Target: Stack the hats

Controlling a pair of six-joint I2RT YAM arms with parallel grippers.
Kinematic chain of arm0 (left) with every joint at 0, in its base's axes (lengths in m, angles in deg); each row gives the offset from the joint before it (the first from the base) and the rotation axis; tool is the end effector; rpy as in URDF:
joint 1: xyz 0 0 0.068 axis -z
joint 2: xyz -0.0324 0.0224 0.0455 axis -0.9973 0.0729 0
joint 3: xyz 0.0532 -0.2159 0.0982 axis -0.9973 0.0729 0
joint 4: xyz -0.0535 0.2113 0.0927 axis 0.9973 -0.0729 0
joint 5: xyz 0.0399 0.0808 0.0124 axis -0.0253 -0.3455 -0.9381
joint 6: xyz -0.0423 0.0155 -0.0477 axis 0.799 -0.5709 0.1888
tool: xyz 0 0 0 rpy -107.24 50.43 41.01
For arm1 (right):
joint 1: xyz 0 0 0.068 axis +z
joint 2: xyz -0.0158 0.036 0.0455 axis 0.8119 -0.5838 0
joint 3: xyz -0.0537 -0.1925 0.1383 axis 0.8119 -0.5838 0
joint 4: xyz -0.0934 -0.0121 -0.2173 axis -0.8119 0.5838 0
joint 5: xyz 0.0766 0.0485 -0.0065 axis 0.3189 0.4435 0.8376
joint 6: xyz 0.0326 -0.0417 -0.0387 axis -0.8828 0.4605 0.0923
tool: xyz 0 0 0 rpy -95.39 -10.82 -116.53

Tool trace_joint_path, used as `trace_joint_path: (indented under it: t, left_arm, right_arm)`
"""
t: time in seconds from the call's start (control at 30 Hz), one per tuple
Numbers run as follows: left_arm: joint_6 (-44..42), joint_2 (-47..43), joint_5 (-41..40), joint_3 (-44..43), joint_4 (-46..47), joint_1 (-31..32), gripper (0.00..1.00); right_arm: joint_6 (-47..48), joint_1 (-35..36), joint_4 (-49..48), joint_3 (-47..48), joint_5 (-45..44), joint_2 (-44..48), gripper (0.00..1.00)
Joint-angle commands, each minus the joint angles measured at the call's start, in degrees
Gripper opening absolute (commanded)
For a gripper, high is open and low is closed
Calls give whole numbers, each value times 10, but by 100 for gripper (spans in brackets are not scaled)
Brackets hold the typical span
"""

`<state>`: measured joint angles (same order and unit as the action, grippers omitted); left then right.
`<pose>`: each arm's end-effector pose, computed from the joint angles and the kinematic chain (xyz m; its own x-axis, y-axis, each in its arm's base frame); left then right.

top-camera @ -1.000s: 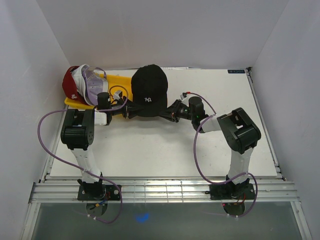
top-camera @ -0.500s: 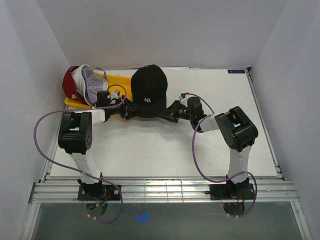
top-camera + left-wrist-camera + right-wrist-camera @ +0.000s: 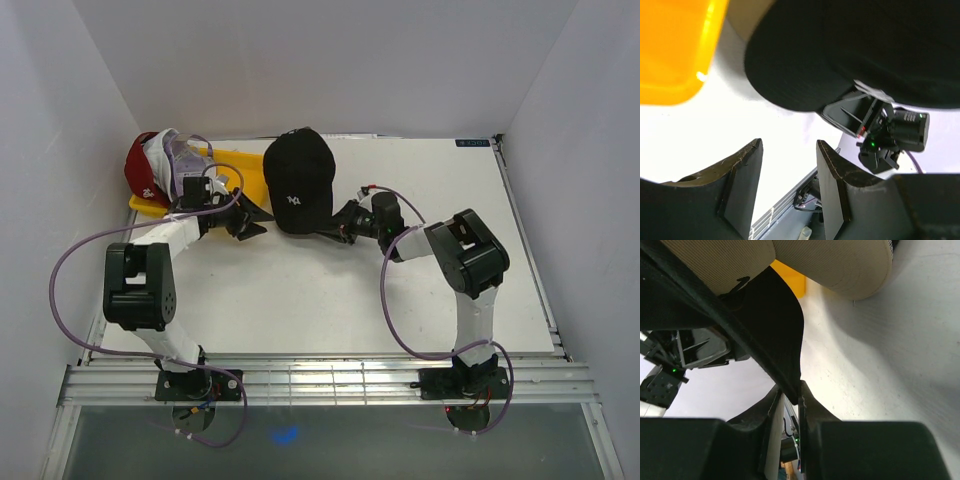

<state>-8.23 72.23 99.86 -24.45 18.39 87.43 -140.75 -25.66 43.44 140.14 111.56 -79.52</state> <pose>0.3280 -0.0444 0.1687 -0.8556 -0.5144 -0.0585 -0.2468 0.5046 -0.8273 0.3323 0.2118 0.1281 -0.8810 0.4484 -0.1513 -0.0233 0.2782 0.9602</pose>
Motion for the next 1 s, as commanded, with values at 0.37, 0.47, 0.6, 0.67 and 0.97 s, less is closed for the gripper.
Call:
trace_joint_path:
  t: [0.37,0.47,0.6,0.67,0.97]
  left_arm:
    - [-25,-83,-3,-103,-67,2,57]
    - [-30,-97,-23,-110,-78,2,57]
    - [-31,-107,-44,-121,-78,2,57]
    - [-31,-109,-48,-129,-78,2,57]
    - [-17,-89,-93,-200,-59,2,57]
  right_arm:
    - [-10,-1,66,63,-18,-65,9]
    - [3,-2,91,74,-18,-68,13]
    - [9,-6,96,69,-18,-63,29]
    - [14,-8,98,64,-13,-57,39]
    - [68,-19,144,45,-6,3,56]
